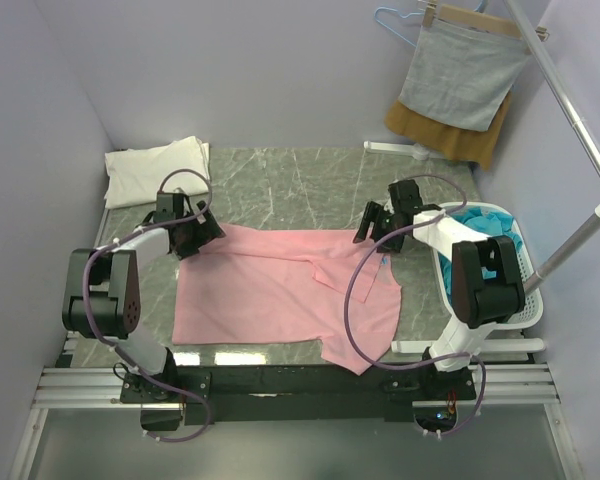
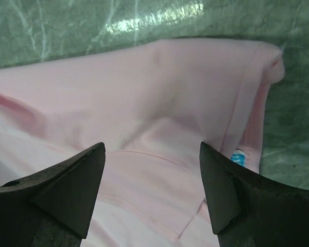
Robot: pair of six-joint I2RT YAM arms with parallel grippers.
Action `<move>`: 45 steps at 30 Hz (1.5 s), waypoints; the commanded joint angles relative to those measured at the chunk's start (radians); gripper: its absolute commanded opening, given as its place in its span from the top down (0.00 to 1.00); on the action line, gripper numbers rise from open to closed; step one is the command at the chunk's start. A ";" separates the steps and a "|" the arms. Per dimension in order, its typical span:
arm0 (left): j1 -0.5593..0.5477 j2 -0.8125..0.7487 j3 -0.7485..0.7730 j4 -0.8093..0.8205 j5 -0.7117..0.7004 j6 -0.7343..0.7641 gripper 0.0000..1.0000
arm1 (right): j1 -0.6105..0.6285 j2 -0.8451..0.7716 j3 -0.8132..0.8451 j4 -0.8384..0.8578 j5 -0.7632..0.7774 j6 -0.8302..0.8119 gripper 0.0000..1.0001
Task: Fold and stack the t-shirts
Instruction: Fold the flattened tshirt in 1/3 of the way
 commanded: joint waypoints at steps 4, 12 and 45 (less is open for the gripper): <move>-0.013 -0.140 -0.119 -0.029 -0.028 -0.044 0.01 | 0.005 -0.044 -0.044 0.006 0.030 -0.016 0.20; -0.015 -0.213 0.033 0.000 -0.019 -0.022 0.01 | 0.005 -0.087 0.013 0.024 0.025 -0.034 0.19; -0.030 0.548 0.632 -0.140 0.009 0.041 0.01 | 0.003 0.560 0.681 -0.158 0.024 0.036 0.19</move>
